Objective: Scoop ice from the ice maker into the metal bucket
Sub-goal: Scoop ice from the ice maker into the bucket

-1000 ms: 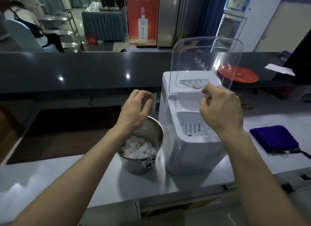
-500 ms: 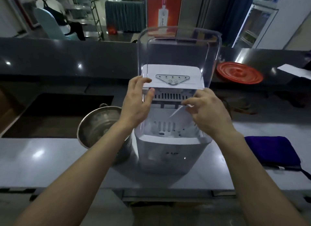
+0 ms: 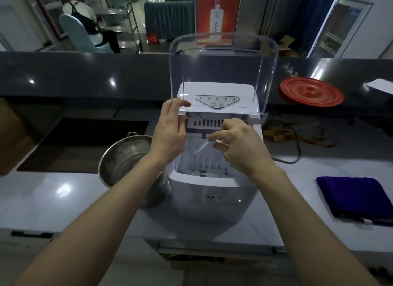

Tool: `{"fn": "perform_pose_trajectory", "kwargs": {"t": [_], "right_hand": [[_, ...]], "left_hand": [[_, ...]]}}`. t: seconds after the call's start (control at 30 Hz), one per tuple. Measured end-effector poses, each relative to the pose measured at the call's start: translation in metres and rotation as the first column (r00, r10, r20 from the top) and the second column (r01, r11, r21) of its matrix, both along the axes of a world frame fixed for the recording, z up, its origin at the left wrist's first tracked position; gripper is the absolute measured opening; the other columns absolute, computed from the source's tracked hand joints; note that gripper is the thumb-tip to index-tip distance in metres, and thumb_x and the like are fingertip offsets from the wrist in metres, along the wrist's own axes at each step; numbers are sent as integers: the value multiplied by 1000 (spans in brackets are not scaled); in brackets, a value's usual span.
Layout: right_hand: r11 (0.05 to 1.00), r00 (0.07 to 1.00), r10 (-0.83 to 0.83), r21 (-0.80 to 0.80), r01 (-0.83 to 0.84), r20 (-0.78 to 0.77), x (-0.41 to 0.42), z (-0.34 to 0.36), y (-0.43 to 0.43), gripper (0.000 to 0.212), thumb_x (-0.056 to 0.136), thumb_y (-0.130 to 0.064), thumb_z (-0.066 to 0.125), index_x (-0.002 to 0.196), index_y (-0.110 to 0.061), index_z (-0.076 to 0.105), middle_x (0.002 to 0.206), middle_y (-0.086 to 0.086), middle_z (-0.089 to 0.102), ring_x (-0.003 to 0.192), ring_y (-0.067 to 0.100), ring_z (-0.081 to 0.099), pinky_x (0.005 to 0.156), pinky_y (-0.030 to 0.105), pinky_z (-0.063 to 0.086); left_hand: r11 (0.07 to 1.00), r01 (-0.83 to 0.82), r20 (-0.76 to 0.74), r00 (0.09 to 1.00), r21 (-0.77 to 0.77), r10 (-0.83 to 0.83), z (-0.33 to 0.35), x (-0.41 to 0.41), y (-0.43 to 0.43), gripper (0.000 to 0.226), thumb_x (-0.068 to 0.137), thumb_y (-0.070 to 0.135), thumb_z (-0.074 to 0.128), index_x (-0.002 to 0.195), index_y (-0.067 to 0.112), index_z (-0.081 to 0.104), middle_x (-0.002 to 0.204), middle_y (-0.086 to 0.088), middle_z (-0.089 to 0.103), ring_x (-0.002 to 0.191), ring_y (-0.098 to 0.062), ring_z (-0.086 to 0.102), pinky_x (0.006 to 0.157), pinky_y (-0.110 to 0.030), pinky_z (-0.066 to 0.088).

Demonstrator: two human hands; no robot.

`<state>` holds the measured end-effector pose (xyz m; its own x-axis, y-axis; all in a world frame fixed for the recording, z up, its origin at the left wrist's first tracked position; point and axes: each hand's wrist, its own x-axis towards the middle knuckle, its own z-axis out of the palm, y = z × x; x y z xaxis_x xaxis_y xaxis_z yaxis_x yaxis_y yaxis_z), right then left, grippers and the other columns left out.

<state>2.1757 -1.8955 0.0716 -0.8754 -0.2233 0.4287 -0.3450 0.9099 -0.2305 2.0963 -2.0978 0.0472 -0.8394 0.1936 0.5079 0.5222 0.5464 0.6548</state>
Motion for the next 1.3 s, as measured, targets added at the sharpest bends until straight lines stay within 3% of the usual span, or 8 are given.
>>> {"fn": "perform_pose_trajectory", "kwargs": {"t": [0.1,0.3,0.53,0.77,0.9,1.07,1.2,1.3], "right_hand": [[1000,1000,-5,1,5,17,-4,-7,-6,25,93,-22,81,118,-25,82,91,-3,54,91,19,52,73,35,44],[1000,991,6,16,-8,130,-2,-13,-7,24,101,-24,70,124,-26,77,113,-1,66,113,21,59,90,43,57],[997,996,-66,-38,68,54,-4,-15,-6,26,96,-20,77,121,-24,80,104,3,67,102,26,62,84,43,57],[999,988,-31,-15,34,148,-1,-10,-6,24,100,-24,72,123,-28,78,110,-1,67,109,21,60,89,43,55],[998,996,-54,-41,57,65,-1,-9,-7,24,98,-21,76,121,-25,80,105,2,67,103,22,62,84,41,56],[994,995,-81,-74,77,-55,-3,-11,-13,19,92,-16,81,109,-22,83,91,3,63,90,23,60,69,38,52],[996,995,-75,-63,71,-70,-6,-13,-15,22,89,-14,84,111,-20,83,90,3,63,89,22,58,68,37,52],[999,999,-14,-30,13,-43,-7,-14,-23,22,88,-15,85,110,-20,84,93,3,70,90,22,61,71,36,52]], "left_hand": [[1000,-1,-5,1000,-7,1,1,2,0,33,111,12,45,139,28,52,147,7,42,117,-16,59,74,-9,56],[1000,17,20,1000,14,-17,2,3,0,39,108,5,46,140,26,53,150,5,41,117,-13,58,75,-4,54],[1000,1,11,1000,-15,-1,2,3,-1,57,99,-9,43,140,28,53,151,7,40,125,-11,47,79,-2,49],[1000,-6,12,1000,-17,6,0,1,0,58,98,-9,42,140,29,52,150,7,40,123,-9,47,77,1,47],[1000,-3,0,1000,-18,3,-1,0,1,59,97,-10,42,141,29,52,150,7,41,126,-12,49,85,-11,50],[1000,-5,2,1000,-12,5,0,0,0,61,94,-10,42,140,29,53,149,6,42,123,-15,51,85,-20,57],[1000,-4,7,1000,-17,4,0,1,0,59,95,-10,42,140,27,53,149,4,42,123,-18,53,76,-2,48],[1000,-11,13,1000,-23,12,0,2,1,59,95,-10,43,140,27,53,149,3,43,123,-20,55,72,-4,47]]}}
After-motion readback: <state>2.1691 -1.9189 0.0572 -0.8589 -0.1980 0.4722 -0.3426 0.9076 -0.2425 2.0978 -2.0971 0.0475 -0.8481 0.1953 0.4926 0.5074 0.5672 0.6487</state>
